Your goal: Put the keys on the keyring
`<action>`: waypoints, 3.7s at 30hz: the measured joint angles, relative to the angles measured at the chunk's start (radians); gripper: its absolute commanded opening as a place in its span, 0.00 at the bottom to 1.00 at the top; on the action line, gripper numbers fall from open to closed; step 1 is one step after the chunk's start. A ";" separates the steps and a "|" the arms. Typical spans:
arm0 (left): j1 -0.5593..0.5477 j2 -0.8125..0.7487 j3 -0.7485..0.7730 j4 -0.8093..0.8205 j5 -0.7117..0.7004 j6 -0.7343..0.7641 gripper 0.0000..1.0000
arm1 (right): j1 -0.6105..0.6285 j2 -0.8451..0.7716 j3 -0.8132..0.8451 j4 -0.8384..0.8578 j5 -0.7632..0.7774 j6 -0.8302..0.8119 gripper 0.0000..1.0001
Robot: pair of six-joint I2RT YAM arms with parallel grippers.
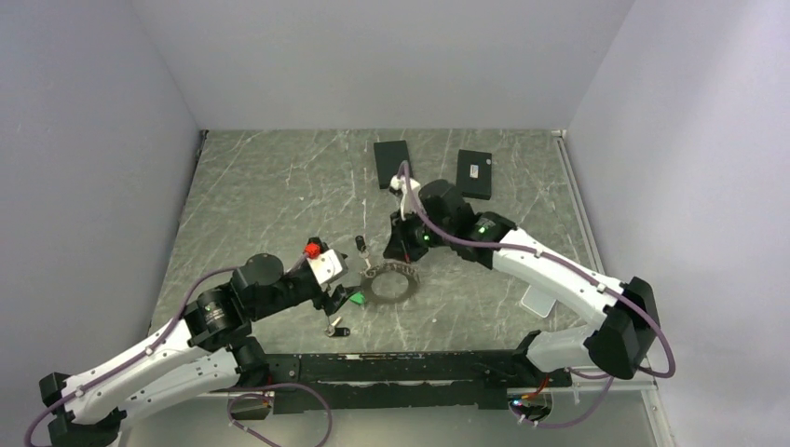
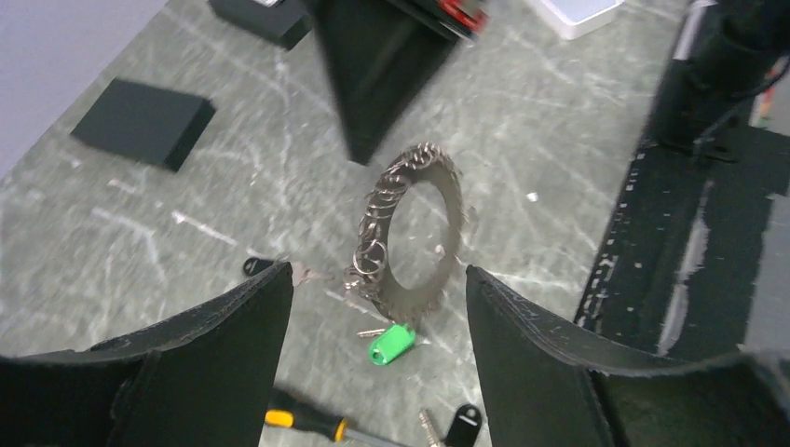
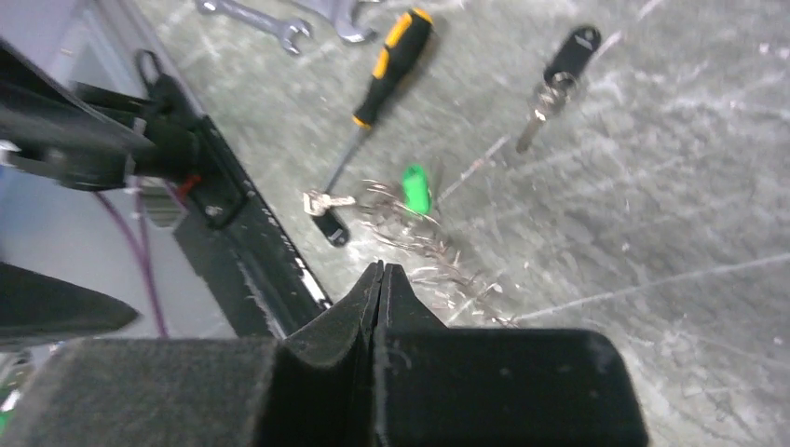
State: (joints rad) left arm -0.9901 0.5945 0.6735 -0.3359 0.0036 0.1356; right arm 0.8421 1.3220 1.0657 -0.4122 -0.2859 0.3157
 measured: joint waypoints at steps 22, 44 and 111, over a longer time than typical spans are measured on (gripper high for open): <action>0.000 0.107 0.102 -0.028 -0.044 0.027 0.73 | -0.043 -0.006 -0.106 -0.121 0.273 0.129 0.55; 0.000 0.046 0.009 -0.117 -0.161 0.054 0.73 | -0.050 0.347 -0.103 0.002 0.401 0.380 0.25; 0.000 0.029 -0.008 -0.114 -0.146 0.043 0.72 | 0.077 -0.134 -0.140 0.121 0.352 -0.037 0.00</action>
State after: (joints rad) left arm -0.9901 0.6231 0.6659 -0.4500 -0.1421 0.1783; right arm 0.9188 1.1885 0.9253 -0.2913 0.0662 0.2790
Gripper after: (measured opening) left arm 0.717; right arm 0.010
